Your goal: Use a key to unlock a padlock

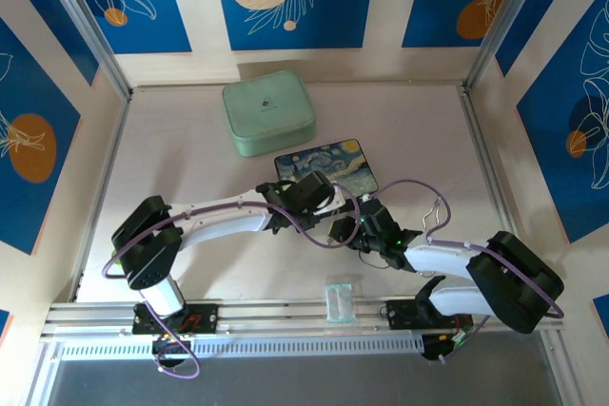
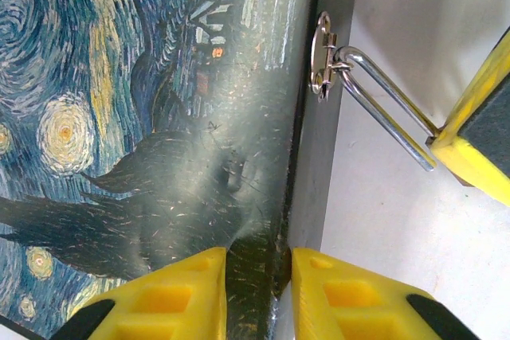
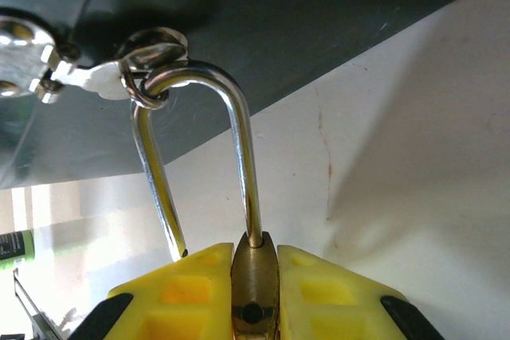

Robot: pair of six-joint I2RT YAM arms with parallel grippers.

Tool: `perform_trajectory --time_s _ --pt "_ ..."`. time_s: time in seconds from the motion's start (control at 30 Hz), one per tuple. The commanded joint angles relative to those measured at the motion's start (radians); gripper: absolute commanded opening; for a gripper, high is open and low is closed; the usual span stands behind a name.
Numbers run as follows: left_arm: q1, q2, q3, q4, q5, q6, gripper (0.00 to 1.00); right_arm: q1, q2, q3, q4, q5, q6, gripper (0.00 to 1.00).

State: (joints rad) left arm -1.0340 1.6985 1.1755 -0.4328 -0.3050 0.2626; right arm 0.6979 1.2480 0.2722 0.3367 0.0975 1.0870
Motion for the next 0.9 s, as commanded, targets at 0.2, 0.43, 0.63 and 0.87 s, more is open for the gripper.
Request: perform_trajectory --time_s 0.2,0.43,0.63,0.87 --pt "-0.032 0.095 -0.080 -0.123 0.043 -0.028 0.25 -0.068 0.005 -0.006 0.057 0.021 0.096 0.13" --pt "-0.031 0.093 -0.102 -0.121 0.027 -0.022 0.24 -0.094 -0.004 0.000 0.075 0.029 0.118 0.12" --pt "-0.032 0.089 -0.108 -0.121 0.020 -0.016 0.24 -0.111 0.011 0.005 0.110 0.070 0.131 0.12" --pt "-0.034 0.073 -0.123 -0.112 0.009 -0.015 0.23 -0.130 0.011 0.045 0.142 0.016 0.121 0.12"
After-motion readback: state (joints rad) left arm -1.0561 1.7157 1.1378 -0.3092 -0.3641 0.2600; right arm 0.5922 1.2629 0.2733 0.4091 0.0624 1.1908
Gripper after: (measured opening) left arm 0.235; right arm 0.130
